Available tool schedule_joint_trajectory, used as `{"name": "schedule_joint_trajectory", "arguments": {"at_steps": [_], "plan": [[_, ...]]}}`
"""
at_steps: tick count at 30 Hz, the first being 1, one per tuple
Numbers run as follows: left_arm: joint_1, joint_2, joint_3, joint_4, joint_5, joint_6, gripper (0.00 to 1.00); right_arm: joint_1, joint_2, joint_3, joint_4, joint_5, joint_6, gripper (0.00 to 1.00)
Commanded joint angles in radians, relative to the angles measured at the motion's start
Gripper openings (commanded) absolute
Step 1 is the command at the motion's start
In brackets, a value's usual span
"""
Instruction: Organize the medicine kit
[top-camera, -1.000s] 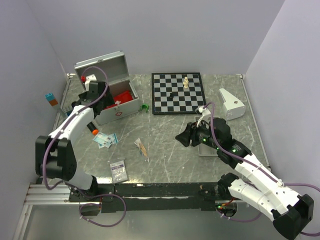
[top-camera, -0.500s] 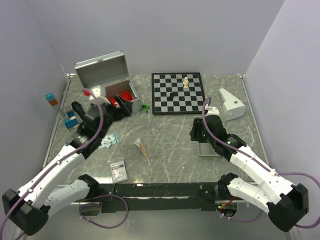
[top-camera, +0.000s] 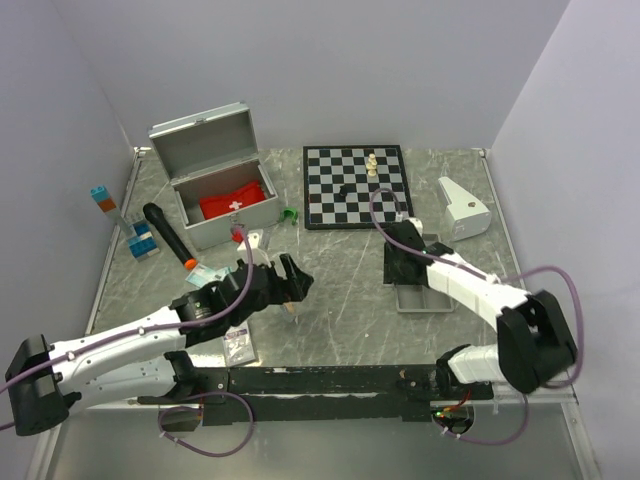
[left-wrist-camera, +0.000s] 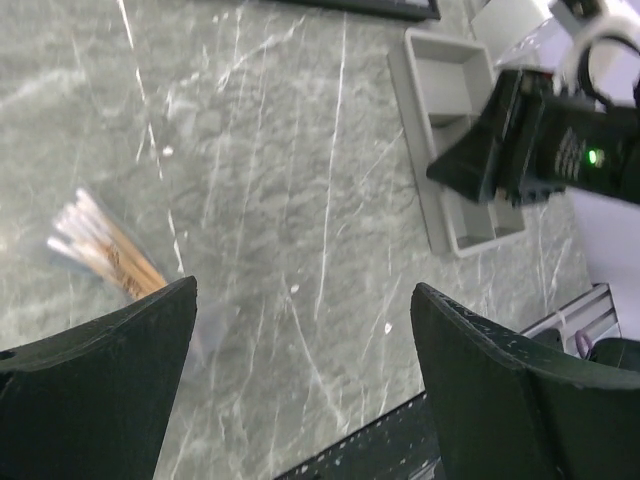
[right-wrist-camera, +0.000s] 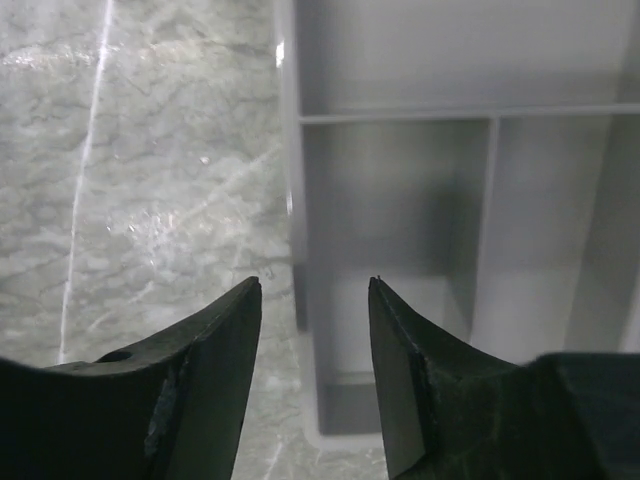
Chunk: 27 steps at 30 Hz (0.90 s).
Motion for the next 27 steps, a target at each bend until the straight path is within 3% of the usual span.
{"name": "schedule_joint_trajectory", "arguments": {"at_steps": [1,5,11,15,19,23,27], "plan": [[-0.026,-0.051,-0.010,-0.038,-0.072,-0.060,0.91,-0.004,0.089,0.114,-0.023,-0.026,-0.059,0.50],[-0.027,-0.112,-0.026,-0.068,-0.102,-0.054,0.91,0.008,0.142,0.147,-0.026,-0.050,-0.094,0.21],[-0.027,-0.190,-0.055,-0.104,-0.136,-0.057,0.91,0.129,0.186,0.203,-0.038,-0.049,-0.163,0.05],[-0.027,-0.216,-0.076,-0.123,-0.142,-0.075,0.91,0.238,0.200,0.241,-0.052,-0.027,-0.200,0.00],[-0.027,-0.241,-0.107,-0.124,-0.138,-0.095,0.92,0.329,0.198,0.256,-0.032,-0.087,-0.283,0.00],[-0.027,-0.244,-0.131,-0.158,-0.150,-0.141,0.93,0.367,0.185,0.264,-0.046,-0.059,-0.236,0.03],[-0.027,-0.185,-0.116,-0.226,-0.185,-0.215,0.99,0.378,0.097,0.208,0.066,-0.151,-0.177,0.35]]}}
